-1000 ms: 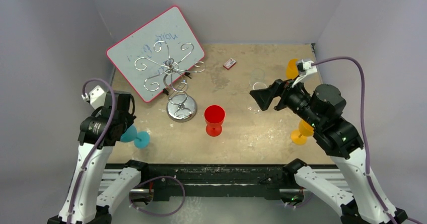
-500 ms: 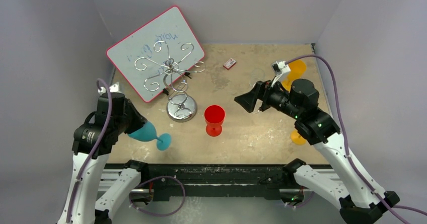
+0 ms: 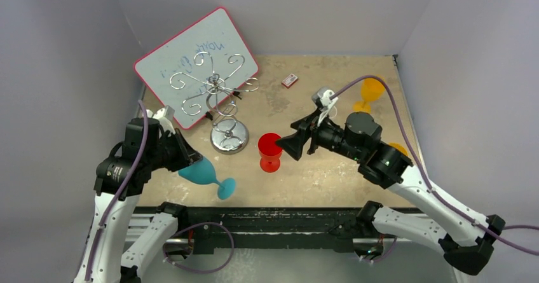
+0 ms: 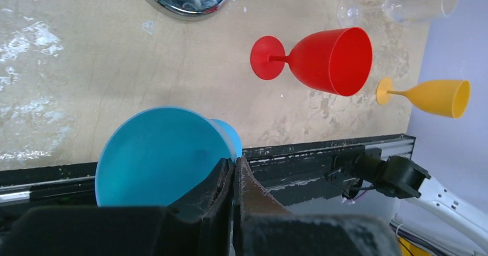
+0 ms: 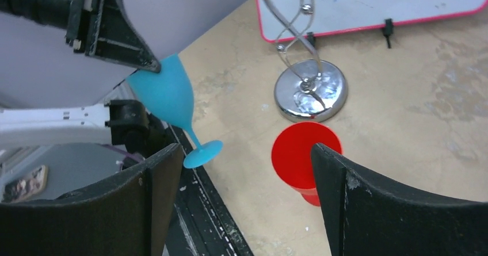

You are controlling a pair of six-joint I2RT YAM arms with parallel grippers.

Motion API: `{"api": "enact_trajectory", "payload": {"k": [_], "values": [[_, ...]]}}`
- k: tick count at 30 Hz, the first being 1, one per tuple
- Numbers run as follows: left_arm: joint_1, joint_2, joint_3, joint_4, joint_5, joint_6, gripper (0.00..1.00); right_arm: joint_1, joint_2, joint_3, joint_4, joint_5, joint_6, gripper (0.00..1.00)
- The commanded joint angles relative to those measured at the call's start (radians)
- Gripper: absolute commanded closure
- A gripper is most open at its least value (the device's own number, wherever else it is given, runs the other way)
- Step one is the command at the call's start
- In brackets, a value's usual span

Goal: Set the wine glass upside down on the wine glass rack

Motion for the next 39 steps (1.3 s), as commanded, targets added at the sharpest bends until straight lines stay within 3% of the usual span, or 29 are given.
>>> {"api": "enact_trajectory", "payload": {"k": [1, 13, 19, 27, 35, 39], "values": [[0.007, -0.013, 0.01, 0.058, 0.08, 0.019, 1.0, 0.137, 0.004, 0.005, 0.185, 0.057, -0.136, 0.17], [0.006, -0.006, 0.031, 0.061, 0.141, 0.018, 1.0, 0.423, 0.157, 0.074, 0.192, 0.158, -0.461, 0.13], [0.006, -0.027, 0.041, 0.073, 0.176, 0.004, 1.0, 0.449, 0.118, -0.004, 0.321, 0.013, -0.663, 0.22], [0.006, -0.037, 0.049, 0.1, 0.229, -0.015, 1.0, 0.461, 0.209, 0.05, 0.193, -0.166, -0.88, 0.27], [0.007, -0.025, 0.09, 0.093, 0.233, -0.024, 1.0, 0.481, 0.261, 0.013, 0.142, -0.148, -1.141, 0.44], [0.007, -0.022, 0.111, 0.101, 0.263, -0.035, 1.0, 0.499, 0.282, -0.004, 0.099, -0.087, -1.239, 0.45]]}}
